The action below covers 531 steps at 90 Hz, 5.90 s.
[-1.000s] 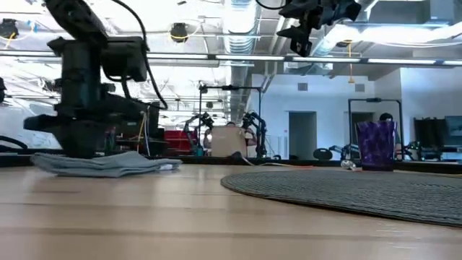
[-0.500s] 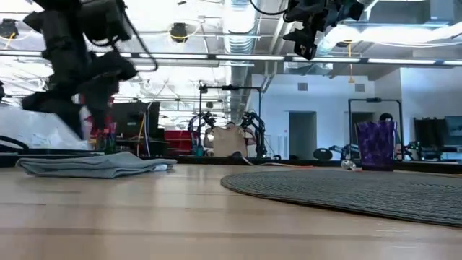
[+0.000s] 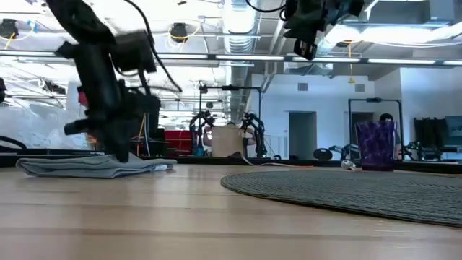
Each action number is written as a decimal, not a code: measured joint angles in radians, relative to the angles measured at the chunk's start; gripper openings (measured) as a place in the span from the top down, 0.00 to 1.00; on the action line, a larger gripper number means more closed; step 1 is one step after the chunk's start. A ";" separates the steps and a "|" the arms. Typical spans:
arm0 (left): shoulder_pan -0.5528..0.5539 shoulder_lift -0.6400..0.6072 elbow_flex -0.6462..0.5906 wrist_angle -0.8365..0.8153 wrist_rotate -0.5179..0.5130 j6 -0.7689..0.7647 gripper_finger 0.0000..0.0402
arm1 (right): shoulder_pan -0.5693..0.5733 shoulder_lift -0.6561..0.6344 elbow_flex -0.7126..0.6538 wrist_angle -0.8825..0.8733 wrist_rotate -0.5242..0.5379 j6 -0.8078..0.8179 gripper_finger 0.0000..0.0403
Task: Set table place
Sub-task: Fold the light gray table napkin on the table, then put the orange fork on the the gray table napkin
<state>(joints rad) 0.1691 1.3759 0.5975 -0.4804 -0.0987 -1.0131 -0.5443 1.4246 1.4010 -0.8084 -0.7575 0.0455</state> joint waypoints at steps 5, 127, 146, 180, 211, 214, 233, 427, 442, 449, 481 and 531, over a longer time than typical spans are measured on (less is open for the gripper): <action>-0.020 0.019 0.003 0.025 0.014 -0.007 1.00 | 0.004 -0.002 0.000 -0.001 0.000 -0.001 0.95; -0.214 -0.170 0.156 0.111 -0.241 -0.304 1.00 | -0.014 -0.315 -0.003 -0.316 0.032 -0.151 1.00; -0.033 -0.053 0.245 0.325 -0.242 -0.066 1.00 | -0.014 -0.320 -0.102 -0.294 0.032 -0.151 1.00; 0.311 0.387 0.550 0.628 0.224 0.244 1.00 | -0.061 -0.321 -0.244 -0.002 0.085 0.050 1.00; 0.408 0.774 1.037 0.330 0.505 0.664 1.00 | -0.133 -0.320 -0.245 -0.015 0.238 0.058 1.00; 0.412 0.796 1.089 0.243 0.509 0.767 1.00 | -0.134 -0.319 -0.245 -0.016 0.238 0.058 1.00; 0.431 0.882 1.353 -0.158 0.454 1.316 0.96 | -0.134 -0.319 -0.245 -0.019 0.239 0.051 1.00; 0.199 0.689 1.706 -0.824 0.457 1.228 1.00 | -0.276 0.648 0.238 -0.041 0.500 -0.082 1.00; 0.200 0.686 1.704 -0.827 0.457 1.230 1.00 | -0.299 0.702 0.273 -0.087 0.496 -0.072 1.00; 0.199 0.686 1.704 -0.827 0.457 1.230 1.00 | -0.306 0.712 0.273 -0.089 0.491 -0.058 1.00; 0.200 0.687 1.704 -0.823 0.458 1.236 1.00 | -0.324 0.725 0.274 -0.089 0.453 -0.035 1.00; 0.197 0.687 1.704 -0.857 0.460 1.233 1.00 | -0.352 0.802 0.274 -0.210 0.463 -0.004 1.00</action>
<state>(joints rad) 0.3664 2.0624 2.3013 -1.3373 0.3611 0.2199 -0.8966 2.2261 1.6749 -1.0186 -0.2945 0.0410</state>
